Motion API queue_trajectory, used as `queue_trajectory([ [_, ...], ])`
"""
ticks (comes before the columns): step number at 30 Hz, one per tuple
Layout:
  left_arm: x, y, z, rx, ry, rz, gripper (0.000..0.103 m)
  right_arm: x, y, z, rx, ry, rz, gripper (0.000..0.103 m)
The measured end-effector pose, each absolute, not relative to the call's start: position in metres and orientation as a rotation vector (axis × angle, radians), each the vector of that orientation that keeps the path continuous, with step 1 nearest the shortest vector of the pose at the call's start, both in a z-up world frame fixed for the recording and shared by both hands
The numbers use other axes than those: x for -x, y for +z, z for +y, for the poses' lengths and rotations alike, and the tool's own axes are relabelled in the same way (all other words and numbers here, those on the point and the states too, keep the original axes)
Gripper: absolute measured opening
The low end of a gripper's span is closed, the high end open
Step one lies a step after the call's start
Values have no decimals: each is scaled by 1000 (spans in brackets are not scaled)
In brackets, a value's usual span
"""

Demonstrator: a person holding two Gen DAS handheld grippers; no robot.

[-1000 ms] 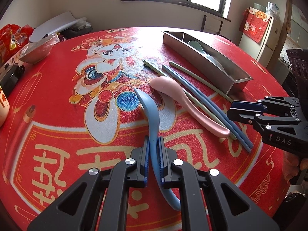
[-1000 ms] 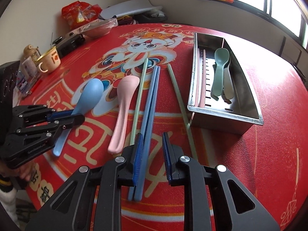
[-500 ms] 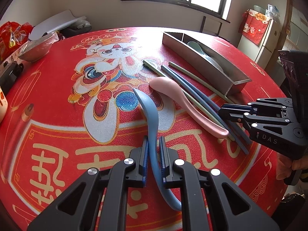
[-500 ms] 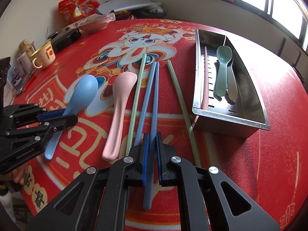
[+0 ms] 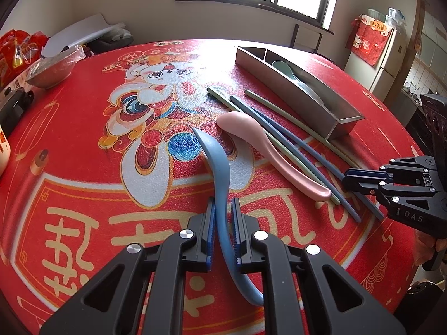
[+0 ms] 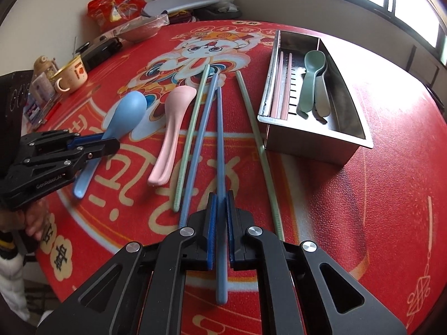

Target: Organize utensils

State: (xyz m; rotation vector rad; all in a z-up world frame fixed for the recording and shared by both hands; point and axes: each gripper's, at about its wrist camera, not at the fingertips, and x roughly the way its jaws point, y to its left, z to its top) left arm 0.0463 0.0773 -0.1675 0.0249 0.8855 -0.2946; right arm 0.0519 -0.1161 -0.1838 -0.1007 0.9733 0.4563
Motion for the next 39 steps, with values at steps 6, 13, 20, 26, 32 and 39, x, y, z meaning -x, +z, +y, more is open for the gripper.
queue_trajectory([
  [6,-46,-168,78,-19,-297,886,11,-61,-182,-111,98,440,978,8],
  [13,-47,-168,79,-10,-300,887,11,-74,-181,-101,105,427,973,8],
  [20,-47,-168,77,-24,-294,885,11,-74,-182,-100,112,429,958,9],
  [26,-47,-168,78,-18,-289,883,8,-69,-183,-102,122,444,935,8],
  [32,-45,-166,79,-14,-281,873,7,-67,-184,-108,95,451,920,6],
  [39,-43,-163,87,20,-260,851,7,-61,-175,-124,11,474,881,6],
])
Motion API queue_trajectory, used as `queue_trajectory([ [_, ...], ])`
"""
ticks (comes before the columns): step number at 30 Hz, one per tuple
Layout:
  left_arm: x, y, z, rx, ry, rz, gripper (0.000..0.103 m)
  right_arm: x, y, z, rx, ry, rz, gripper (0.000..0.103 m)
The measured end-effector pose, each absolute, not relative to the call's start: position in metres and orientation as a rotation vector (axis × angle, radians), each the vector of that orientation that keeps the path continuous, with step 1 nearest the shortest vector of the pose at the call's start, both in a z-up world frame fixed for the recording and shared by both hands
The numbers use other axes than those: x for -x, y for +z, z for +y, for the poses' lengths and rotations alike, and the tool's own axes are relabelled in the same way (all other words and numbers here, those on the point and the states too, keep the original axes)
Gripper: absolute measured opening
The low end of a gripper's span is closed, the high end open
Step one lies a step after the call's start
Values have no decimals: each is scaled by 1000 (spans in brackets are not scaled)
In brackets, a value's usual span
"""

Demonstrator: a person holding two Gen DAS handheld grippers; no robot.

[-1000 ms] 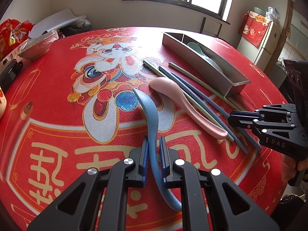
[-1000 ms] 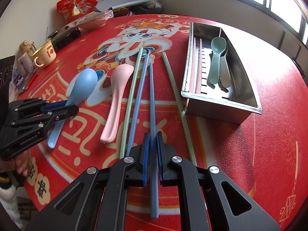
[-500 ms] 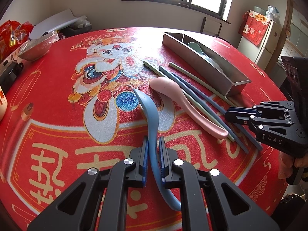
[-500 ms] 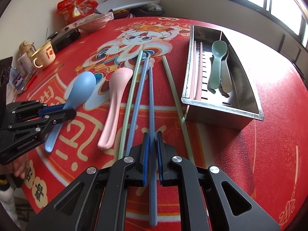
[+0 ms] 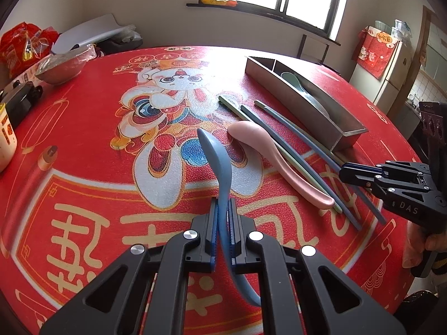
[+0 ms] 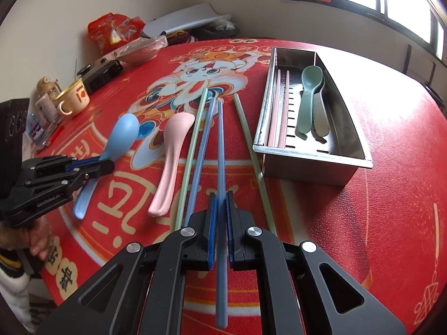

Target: Organize utensils

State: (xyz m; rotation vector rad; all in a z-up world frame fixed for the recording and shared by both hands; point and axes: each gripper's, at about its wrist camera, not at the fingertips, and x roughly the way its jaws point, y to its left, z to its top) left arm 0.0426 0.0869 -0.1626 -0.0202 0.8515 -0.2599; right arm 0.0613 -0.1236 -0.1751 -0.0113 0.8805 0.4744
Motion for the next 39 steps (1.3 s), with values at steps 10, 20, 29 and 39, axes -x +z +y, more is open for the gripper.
queue_trajectory([
  [10,-45,-164,89,26,-247,864,7,-78,-134,-140,-89,484,796,6],
  [20,-48,-167,92,43,-256,879,7,-179,-136,-164,-255,301,858,6],
  [29,-49,-167,93,57,-262,883,7,-207,-172,-157,-290,221,969,6],
  [39,-49,-168,93,59,-262,883,7,-199,-167,-152,-299,280,939,8],
])
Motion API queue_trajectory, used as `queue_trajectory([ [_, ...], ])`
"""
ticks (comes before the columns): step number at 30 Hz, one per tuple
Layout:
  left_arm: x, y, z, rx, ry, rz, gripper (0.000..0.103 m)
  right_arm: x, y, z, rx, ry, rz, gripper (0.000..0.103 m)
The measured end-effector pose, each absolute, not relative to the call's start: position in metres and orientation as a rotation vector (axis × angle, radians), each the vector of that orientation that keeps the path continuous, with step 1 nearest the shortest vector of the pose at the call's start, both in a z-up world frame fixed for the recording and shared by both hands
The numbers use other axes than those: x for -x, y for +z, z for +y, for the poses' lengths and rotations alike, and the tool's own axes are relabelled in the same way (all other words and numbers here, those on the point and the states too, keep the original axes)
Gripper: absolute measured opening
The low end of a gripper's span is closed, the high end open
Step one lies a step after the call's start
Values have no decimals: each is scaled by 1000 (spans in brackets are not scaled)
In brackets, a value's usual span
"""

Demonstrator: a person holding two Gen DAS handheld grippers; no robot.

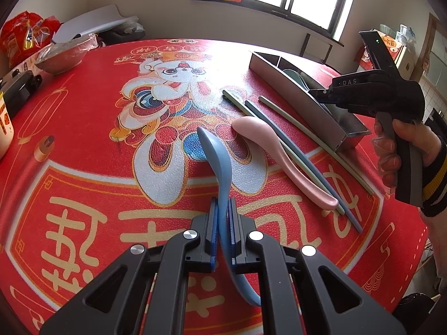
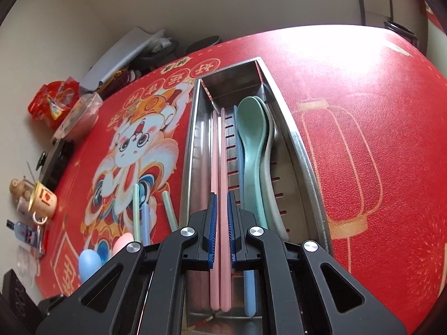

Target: Organize utensils

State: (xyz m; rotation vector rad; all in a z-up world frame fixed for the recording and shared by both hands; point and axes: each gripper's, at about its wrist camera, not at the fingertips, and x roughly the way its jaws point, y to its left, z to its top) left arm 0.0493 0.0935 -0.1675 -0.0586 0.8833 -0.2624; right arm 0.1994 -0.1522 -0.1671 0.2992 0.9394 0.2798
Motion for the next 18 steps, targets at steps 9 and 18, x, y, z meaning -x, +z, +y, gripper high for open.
queue_trajectory([
  [9,-49,-167,94,61,-264,883,7,-154,-141,-176,-131,290,702,58],
  [18,-49,-166,90,30,-233,878,7,-146,-148,-220,-166,290,646,70],
])
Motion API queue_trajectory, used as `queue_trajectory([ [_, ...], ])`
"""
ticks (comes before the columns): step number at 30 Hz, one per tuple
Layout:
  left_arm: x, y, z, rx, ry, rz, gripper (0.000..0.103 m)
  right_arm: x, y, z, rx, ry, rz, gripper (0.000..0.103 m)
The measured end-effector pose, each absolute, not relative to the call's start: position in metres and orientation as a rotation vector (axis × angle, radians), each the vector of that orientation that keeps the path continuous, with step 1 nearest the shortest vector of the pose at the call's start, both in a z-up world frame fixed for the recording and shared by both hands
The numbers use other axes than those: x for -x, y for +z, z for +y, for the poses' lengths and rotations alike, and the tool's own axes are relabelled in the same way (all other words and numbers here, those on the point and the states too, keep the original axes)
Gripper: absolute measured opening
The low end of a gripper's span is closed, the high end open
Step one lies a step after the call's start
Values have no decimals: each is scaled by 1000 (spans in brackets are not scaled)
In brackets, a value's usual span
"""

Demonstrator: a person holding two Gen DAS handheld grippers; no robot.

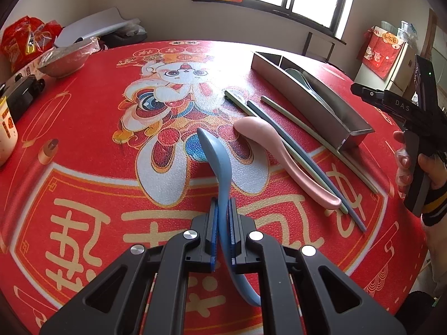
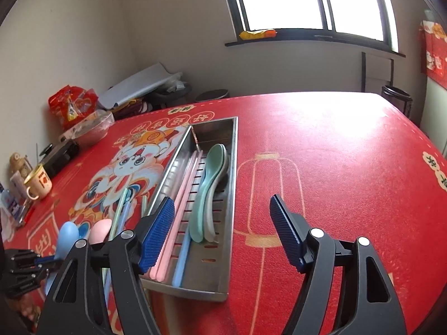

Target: Organize utensils

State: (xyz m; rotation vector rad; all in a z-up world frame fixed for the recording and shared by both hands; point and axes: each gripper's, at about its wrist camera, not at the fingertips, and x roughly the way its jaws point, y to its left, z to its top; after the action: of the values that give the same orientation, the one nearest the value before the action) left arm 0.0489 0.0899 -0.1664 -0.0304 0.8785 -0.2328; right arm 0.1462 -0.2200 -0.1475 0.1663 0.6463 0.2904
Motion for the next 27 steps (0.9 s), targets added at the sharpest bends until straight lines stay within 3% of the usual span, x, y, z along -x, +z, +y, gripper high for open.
queue_trajectory([
  [3,-48,-166,88,8,-204,875,7,-149,-156,-229,-234,313,675,73],
  [6,-48,-166,87,-5,-183,874,7,-146,-156,-237,-280,334,653,86],
  [18,-53,-150,89,34,-121,861,7,-142,-155,-251,-323,335,657,87],
  [27,-93,-114,20,5,-221,821,7,-142,-154,-261,-318,243,674,87],
])
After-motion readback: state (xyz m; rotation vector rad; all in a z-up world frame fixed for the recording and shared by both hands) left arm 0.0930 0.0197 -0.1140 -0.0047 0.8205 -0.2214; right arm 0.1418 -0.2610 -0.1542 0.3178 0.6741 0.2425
